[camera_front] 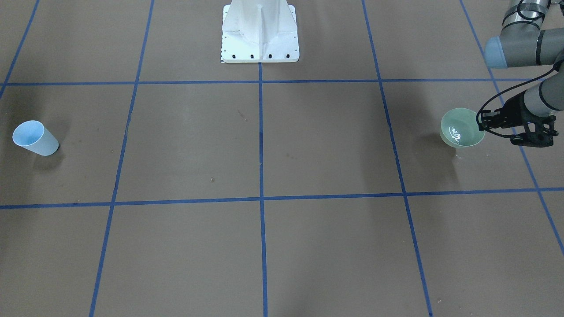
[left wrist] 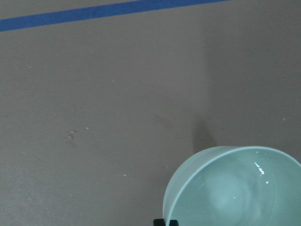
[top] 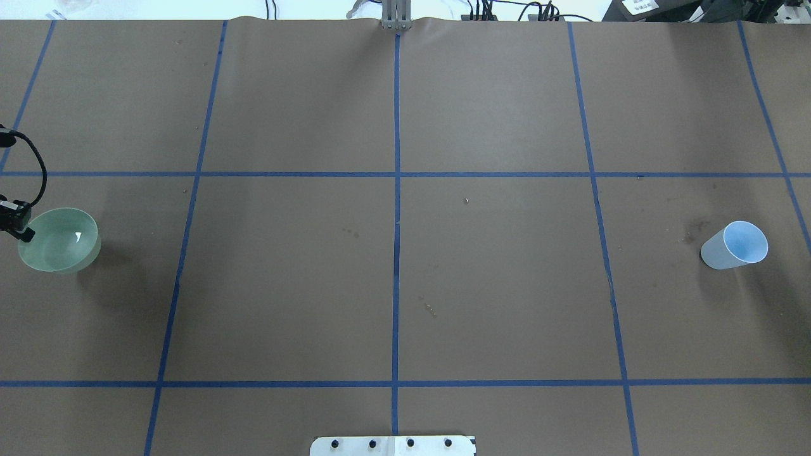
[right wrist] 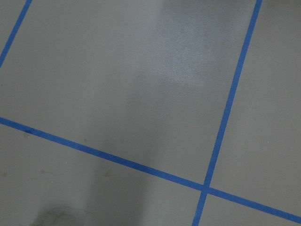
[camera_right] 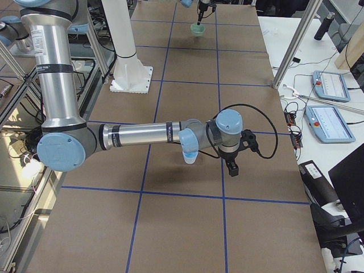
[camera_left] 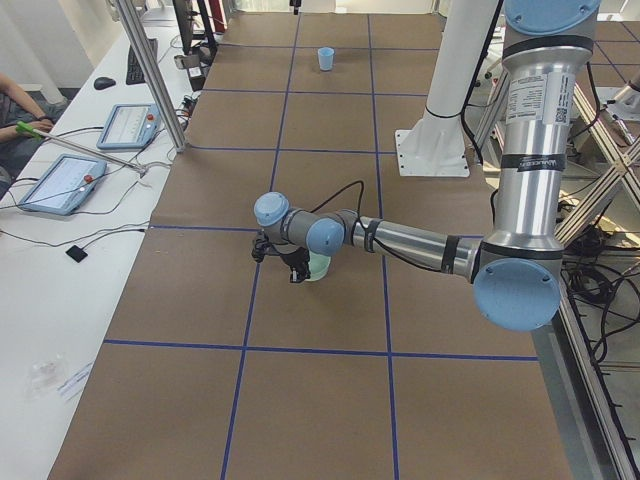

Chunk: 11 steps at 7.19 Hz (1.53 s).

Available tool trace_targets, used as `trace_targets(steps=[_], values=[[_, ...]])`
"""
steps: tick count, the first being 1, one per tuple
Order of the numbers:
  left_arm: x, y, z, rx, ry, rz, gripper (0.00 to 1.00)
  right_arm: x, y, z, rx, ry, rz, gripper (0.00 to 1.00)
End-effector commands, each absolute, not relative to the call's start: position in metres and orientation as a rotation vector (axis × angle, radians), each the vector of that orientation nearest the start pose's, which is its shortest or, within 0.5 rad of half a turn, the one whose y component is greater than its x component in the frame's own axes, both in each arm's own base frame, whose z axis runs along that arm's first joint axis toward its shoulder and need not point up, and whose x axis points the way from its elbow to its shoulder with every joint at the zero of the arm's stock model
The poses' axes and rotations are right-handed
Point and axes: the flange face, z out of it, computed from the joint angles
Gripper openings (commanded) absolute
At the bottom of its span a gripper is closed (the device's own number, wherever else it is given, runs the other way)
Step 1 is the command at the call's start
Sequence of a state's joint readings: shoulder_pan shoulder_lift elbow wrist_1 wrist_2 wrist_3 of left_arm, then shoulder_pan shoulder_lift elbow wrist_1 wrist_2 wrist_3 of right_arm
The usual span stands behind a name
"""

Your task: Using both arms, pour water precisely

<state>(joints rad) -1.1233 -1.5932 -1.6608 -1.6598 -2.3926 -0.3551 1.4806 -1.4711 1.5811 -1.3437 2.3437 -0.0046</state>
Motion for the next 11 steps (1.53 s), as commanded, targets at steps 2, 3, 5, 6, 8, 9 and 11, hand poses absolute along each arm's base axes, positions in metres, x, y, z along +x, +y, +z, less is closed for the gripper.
trace_targets(steps=[2,3,5,6,8,9,11], values=[[0.163,-0.487,0.609,-0.175,0.817,0.147,0.00,0.016,-0.552,0.571,0.298,-0.778,-0.220,0.99],[0.163,-0.488,0.611,-0.177,0.814,0.146,0.00,0.014,-0.553,0.571,0.296,-0.778,-0.222,0.99],[0.163,-0.488,0.611,-0.179,0.815,0.145,0.29,0.014,-0.553,0.572,0.295,-0.778,-0.223,0.99],[0.163,-0.488,0.611,-0.179,0.815,0.145,0.44,0.014,-0.553,0.571,0.297,-0.778,-0.223,0.99],[0.164,-0.489,0.610,-0.176,0.815,0.149,0.65,0.014,-0.553,0.571,0.297,-0.778,-0.223,0.99],[0.166,-0.492,0.602,-0.165,0.821,0.153,0.74,0.014,-0.552,0.571,0.295,-0.778,-0.223,0.99],[0.164,-0.494,0.574,-0.110,0.837,0.174,0.87,0.015,-0.548,0.559,0.243,-0.776,-0.201,0.99]])
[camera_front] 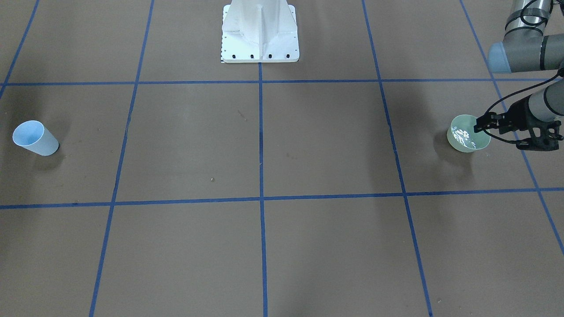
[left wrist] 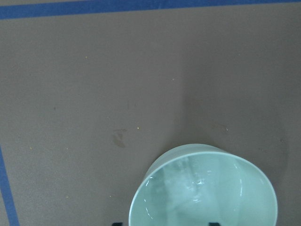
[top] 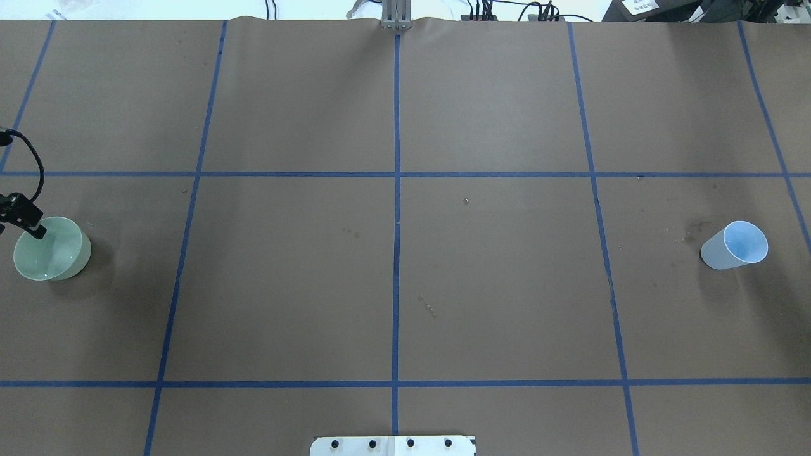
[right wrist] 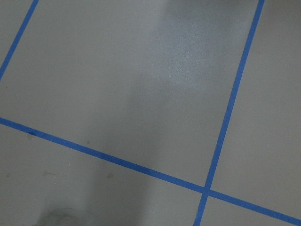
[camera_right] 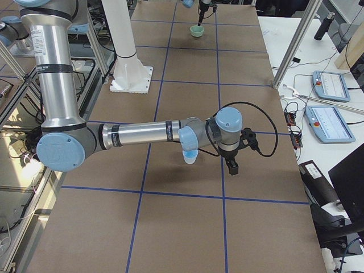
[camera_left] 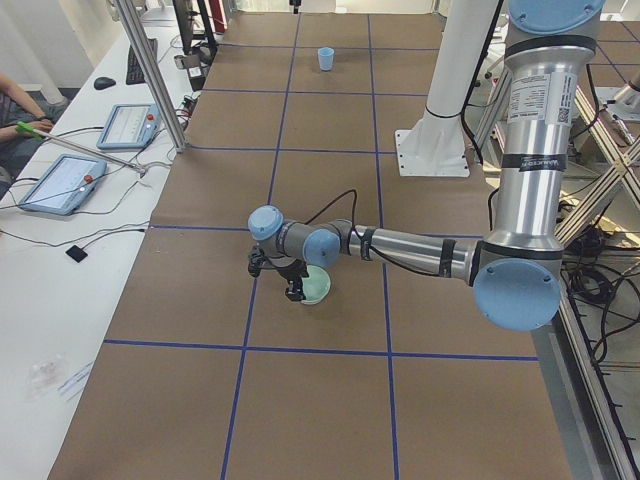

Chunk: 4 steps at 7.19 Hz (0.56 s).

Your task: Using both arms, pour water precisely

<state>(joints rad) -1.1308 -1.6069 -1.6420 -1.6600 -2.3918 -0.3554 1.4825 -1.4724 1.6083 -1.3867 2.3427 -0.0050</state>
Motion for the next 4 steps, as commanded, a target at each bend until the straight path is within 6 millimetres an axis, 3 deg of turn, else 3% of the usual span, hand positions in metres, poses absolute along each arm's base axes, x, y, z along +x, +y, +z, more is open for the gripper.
trace_targets(steps=[1,3,4], values=[[0.135,-0.505,0.557,-0.040,0.826,0.146,0.93,0.018,-0.547,0.553,0.251,-0.774,-0.208,0.99],[0.052,-0.525,0.560,0.103,0.814,0.193,0.99,0.023,-0.545,0.557,0.221,-0.773,-0.187,0.99],[0.014,-0.527,0.580,0.124,0.802,0.179,0.99,0.028,-0.544,0.560,0.196,-0.754,-0.168,0.99]])
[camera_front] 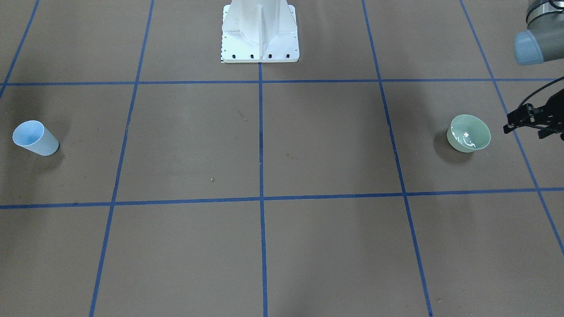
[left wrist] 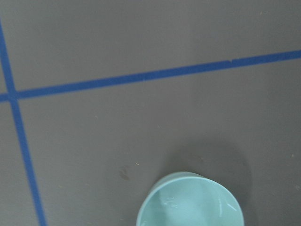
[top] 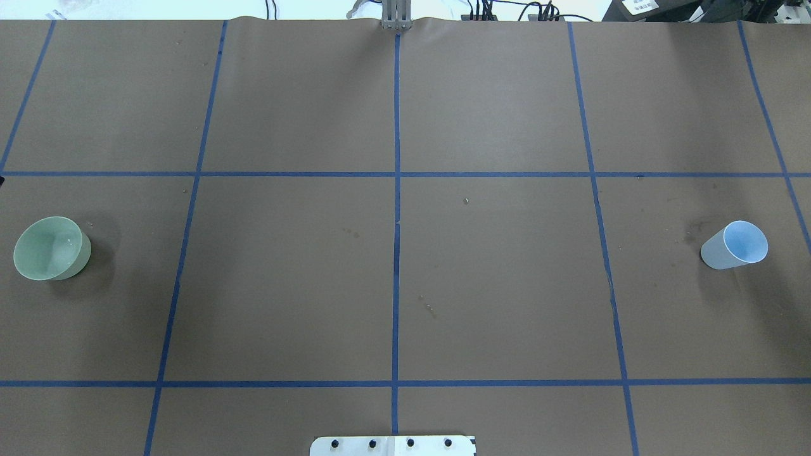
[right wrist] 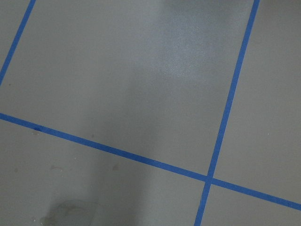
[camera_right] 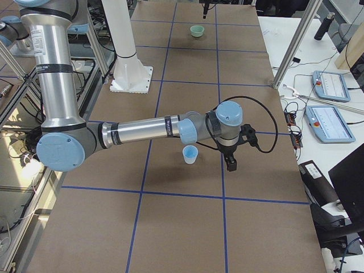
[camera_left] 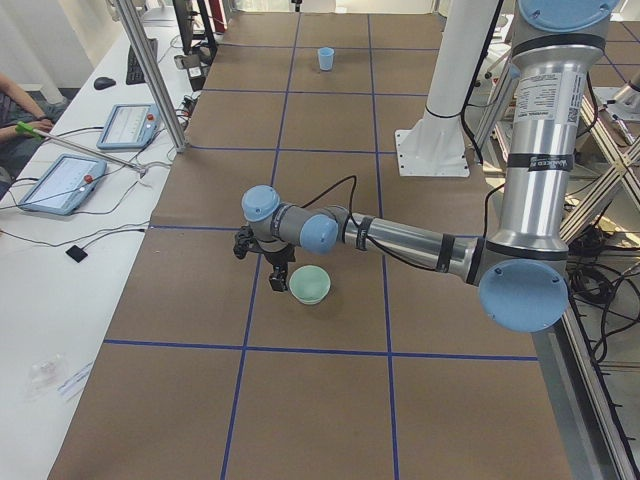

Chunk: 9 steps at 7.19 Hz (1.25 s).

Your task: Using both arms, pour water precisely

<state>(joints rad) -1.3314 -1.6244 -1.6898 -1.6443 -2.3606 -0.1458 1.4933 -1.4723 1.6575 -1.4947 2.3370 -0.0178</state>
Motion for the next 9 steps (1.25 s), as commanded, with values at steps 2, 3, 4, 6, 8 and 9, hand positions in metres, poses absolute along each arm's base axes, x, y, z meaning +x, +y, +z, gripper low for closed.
trace_targets(steps=[2,3,4,6,8,9], values=[[-0.038,-0.526,0.634,0.076,0.794,0.105,0.99,0.029,-0.540,0.559,0.202,-0.720,-0.168,0.99],[-0.055,-0.532,0.636,0.042,0.797,0.052,0.99,0.031,-0.541,0.563,0.196,-0.688,-0.161,0.99],[-0.059,-0.537,0.630,0.051,0.799,0.041,0.99,0.030,-0.540,0.565,0.192,-0.687,-0.158,0.99],[-0.059,-0.556,0.607,0.038,0.797,-0.016,0.99,0.029,-0.538,0.570,0.162,-0.687,-0.143,0.99],[-0.057,-0.556,0.607,0.038,0.796,-0.011,0.99,0.029,-0.537,0.571,0.159,-0.695,-0.143,0.99],[-0.056,-0.556,0.605,0.025,0.797,-0.015,0.99,0.029,-0.536,0.572,0.157,-0.699,-0.142,0.99]])
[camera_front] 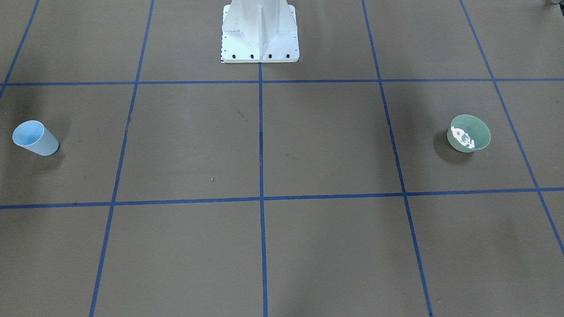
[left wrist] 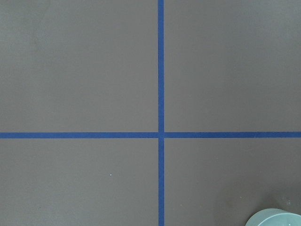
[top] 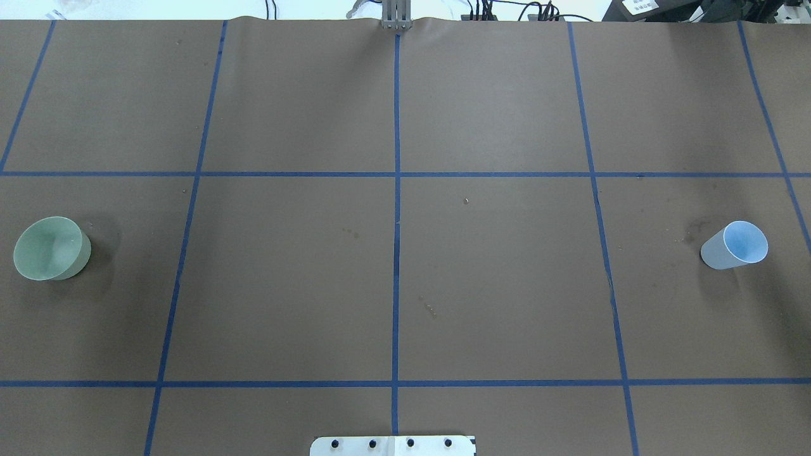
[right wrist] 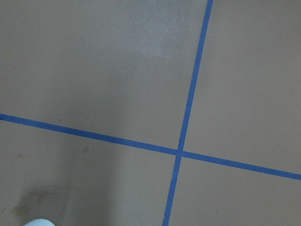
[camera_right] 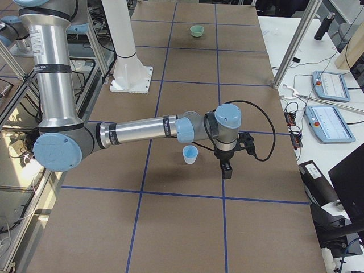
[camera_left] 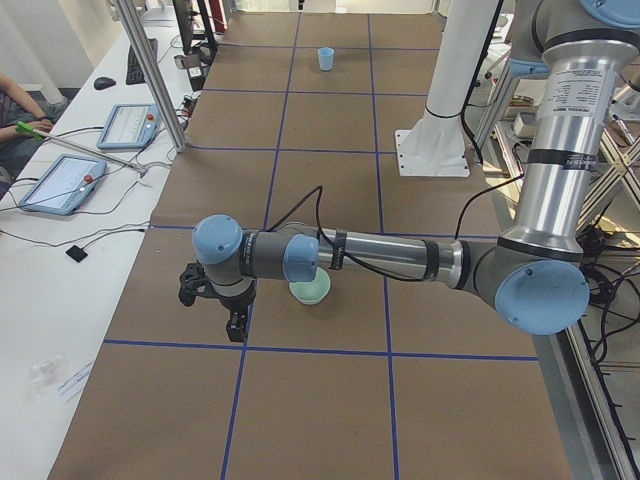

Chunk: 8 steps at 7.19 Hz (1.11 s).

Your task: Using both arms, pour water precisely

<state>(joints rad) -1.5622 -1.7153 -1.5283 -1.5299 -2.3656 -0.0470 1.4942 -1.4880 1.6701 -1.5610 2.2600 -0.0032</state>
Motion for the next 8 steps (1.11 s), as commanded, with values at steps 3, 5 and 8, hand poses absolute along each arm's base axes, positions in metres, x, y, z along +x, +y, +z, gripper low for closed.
trace_targets(steps=[3,5,8], values=[[-0.055,-0.552,0.597,0.004,0.800,-0.022,0.99,0.026,-0.536,0.573,0.146,-0.730,-0.142,0.99],[-0.056,-0.548,0.595,0.011,0.798,-0.019,0.99,0.024,-0.535,0.575,0.132,-0.757,-0.139,0.99],[-0.054,-0.545,0.600,0.005,0.792,-0.013,0.99,0.022,-0.534,0.572,0.125,-0.788,-0.139,0.99]])
